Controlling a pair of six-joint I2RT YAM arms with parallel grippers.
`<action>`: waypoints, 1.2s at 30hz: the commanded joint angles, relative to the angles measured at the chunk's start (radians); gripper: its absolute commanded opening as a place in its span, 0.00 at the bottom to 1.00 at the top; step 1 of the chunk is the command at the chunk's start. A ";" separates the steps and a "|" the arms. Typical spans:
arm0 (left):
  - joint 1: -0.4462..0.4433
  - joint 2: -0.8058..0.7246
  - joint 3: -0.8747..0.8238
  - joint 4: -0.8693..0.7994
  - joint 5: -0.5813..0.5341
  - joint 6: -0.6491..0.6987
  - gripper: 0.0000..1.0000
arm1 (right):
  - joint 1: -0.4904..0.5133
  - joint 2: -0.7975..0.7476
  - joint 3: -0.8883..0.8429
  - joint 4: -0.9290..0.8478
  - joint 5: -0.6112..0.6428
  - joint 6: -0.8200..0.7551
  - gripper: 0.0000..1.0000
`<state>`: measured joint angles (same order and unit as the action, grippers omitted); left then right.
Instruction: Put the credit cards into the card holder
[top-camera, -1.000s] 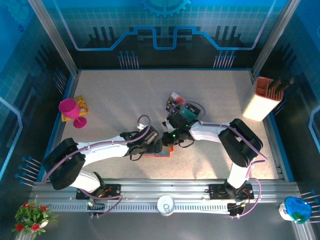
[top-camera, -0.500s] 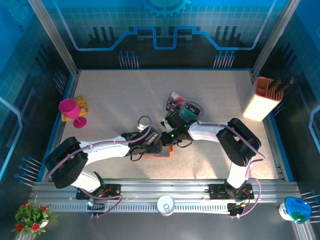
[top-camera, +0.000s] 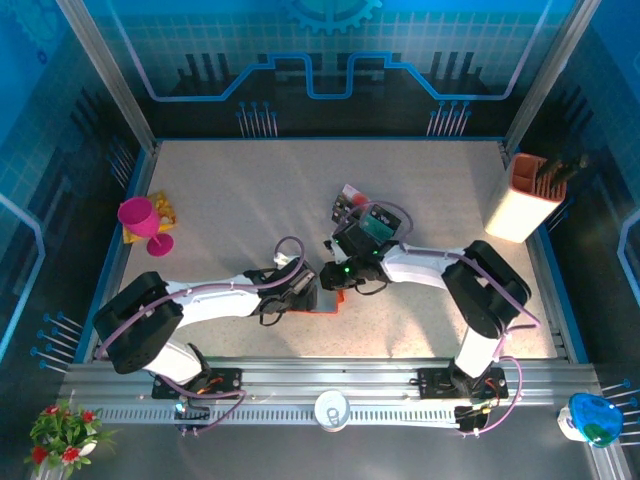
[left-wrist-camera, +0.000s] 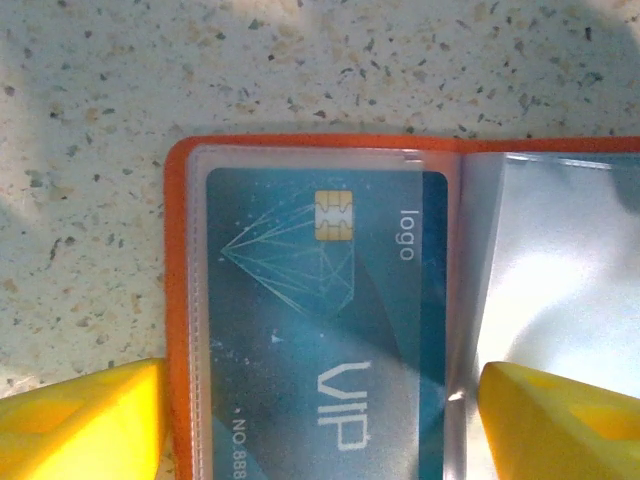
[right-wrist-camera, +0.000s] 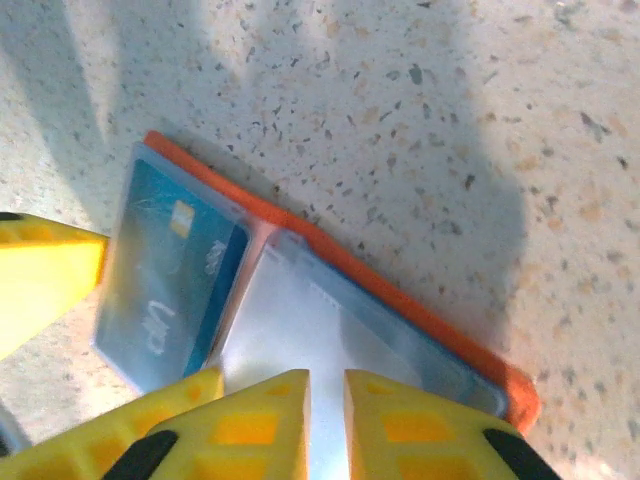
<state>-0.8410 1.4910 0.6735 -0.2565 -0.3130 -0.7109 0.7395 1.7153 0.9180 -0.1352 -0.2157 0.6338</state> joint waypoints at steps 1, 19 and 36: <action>-0.006 -0.017 -0.034 0.016 -0.003 -0.012 0.77 | 0.006 -0.056 -0.068 0.058 0.016 0.075 0.26; -0.006 -0.049 -0.072 0.042 -0.007 -0.027 0.74 | 0.019 0.011 -0.058 0.112 -0.009 0.125 0.39; -0.003 -0.219 -0.076 -0.010 -0.064 -0.051 0.99 | 0.035 -0.055 0.016 0.073 -0.085 0.129 0.42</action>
<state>-0.8421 1.3415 0.6003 -0.2497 -0.3367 -0.7422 0.7483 1.6974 0.8951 -0.0376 -0.2630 0.7551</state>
